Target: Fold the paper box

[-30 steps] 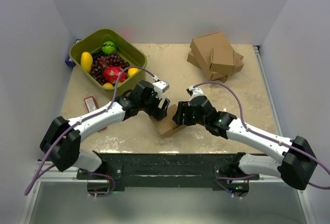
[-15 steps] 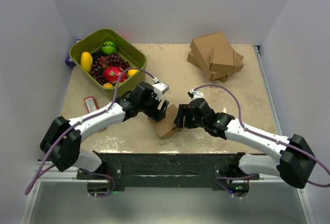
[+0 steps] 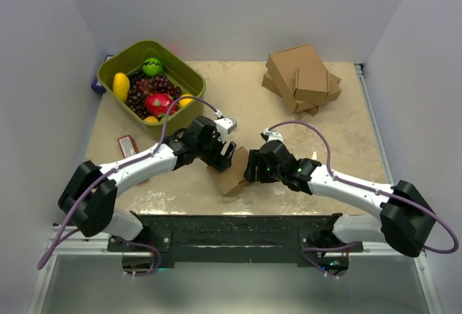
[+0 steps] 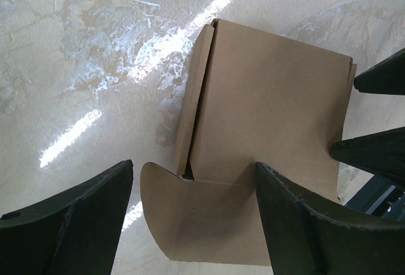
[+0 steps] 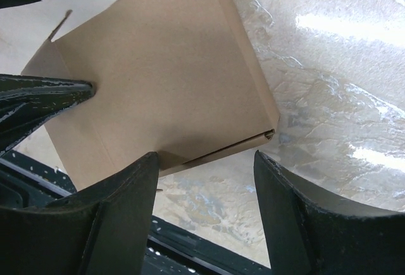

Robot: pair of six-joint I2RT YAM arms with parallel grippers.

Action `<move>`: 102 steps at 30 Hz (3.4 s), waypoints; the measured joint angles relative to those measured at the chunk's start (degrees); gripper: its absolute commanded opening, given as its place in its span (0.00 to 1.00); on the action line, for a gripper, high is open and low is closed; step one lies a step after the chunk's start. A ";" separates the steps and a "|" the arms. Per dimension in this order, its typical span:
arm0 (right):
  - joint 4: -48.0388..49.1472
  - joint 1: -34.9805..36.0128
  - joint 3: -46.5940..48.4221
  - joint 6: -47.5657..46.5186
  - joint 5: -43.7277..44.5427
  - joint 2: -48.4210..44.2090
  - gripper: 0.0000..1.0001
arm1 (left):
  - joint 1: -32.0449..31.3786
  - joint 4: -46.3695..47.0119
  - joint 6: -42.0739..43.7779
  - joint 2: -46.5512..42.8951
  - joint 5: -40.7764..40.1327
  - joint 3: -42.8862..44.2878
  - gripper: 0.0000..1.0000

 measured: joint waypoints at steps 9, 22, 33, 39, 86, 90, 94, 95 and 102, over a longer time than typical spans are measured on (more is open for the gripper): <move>0.46 0.09 -0.26 0.37 0.02 1.81 0.65 | 0.00 -0.17 0.02 1.49 0.02 -0.11 0.81; 0.55 0.33 -0.26 0.50 2.64 2.43 0.66 | 0.04 -0.20 0.39 4.15 1.46 -0.11 0.75; -0.94 0.33 -0.26 -0.94 3.08 1.31 0.83 | 0.15 0.07 0.37 3.87 2.23 -0.37 0.88; -2.78 0.33 2.49 -7.48 2.91 -3.30 0.91 | 0.35 0.48 0.37 -0.39 1.90 -1.20 0.92; 16.76 -19.50 3.98 -21.55 -20.65 14.38 0.25 | 2.75 5.73 2.51 -12.09 11.61 -4.92 0.84; 16.55 -21.03 4.02 -21.64 -21.11 17.59 0.25 | 2.75 5.77 2.51 -12.59 11.82 -4.98 0.86; 14.88 -21.22 3.78 -21.70 -21.20 20.04 0.26 | 2.75 6.08 2.51 -13.57 11.78 -5.05 0.91; 14.56 -21.24 3.72 -21.68 -21.20 20.09 0.26 | 2.75 6.19 2.49 -13.97 11.76 -5.07 0.91; 14.56 -22.01 3.72 -21.66 -21.22 20.09 0.40 | 2.80 7.78 2.47 -17.33 11.17 -5.99 0.92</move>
